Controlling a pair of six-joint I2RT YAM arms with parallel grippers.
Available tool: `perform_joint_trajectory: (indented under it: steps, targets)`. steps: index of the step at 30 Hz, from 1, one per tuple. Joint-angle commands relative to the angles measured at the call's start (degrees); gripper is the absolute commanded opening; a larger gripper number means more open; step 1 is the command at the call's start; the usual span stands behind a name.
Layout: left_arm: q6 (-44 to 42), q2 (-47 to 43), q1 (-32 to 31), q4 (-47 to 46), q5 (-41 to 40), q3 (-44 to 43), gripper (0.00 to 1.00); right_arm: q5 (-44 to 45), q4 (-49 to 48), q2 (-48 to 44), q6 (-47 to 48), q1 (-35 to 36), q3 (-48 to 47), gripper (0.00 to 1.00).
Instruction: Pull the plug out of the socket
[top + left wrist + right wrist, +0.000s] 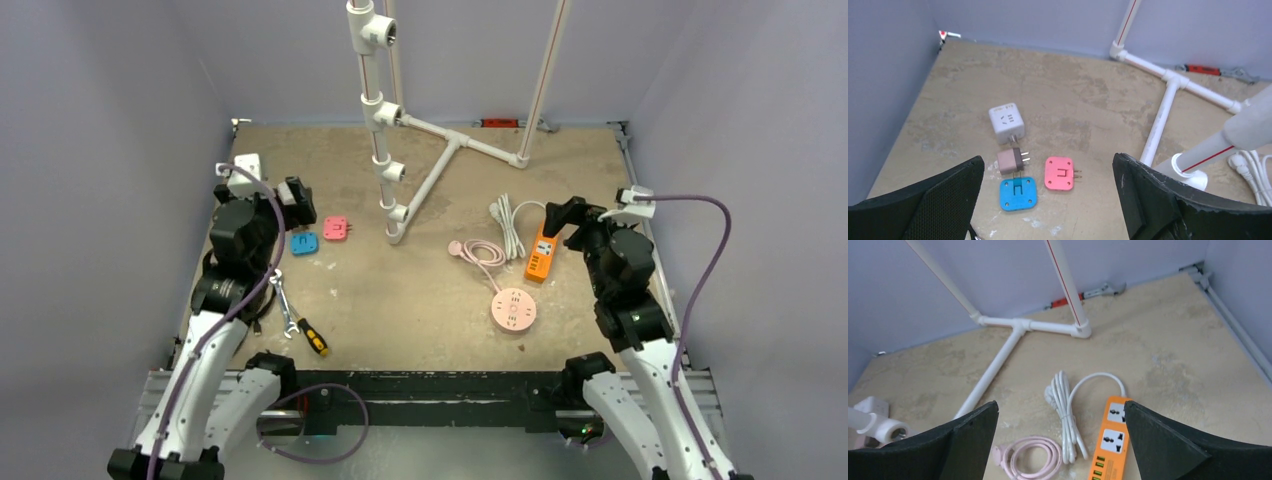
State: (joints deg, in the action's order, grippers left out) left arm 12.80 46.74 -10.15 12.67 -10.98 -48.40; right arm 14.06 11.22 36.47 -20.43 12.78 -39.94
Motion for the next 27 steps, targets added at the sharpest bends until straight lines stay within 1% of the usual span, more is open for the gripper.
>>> perform_joint_trajectory:
  steps: [1,5,9,27]
  targets:
    - [-0.4,-7.5,0.0,-4.4,-2.5,2.3,1.0,-1.7,-5.4,-5.4,5.1,-0.1,-1.5,0.99]
    - [-0.3,-12.3,0.0,-4.1,-2.9,3.5,1.0,-2.6,-8.2,-10.9,5.5,-0.1,1.5,0.99]
    - [-0.5,-14.1,0.0,-3.0,-3.1,3.7,0.99,-2.5,-8.5,-14.1,5.0,0.0,3.1,0.99]
    - [0.1,-13.5,0.0,-2.5,-3.4,3.4,0.99,-2.5,-7.1,-13.4,4.9,-0.1,1.8,0.99]
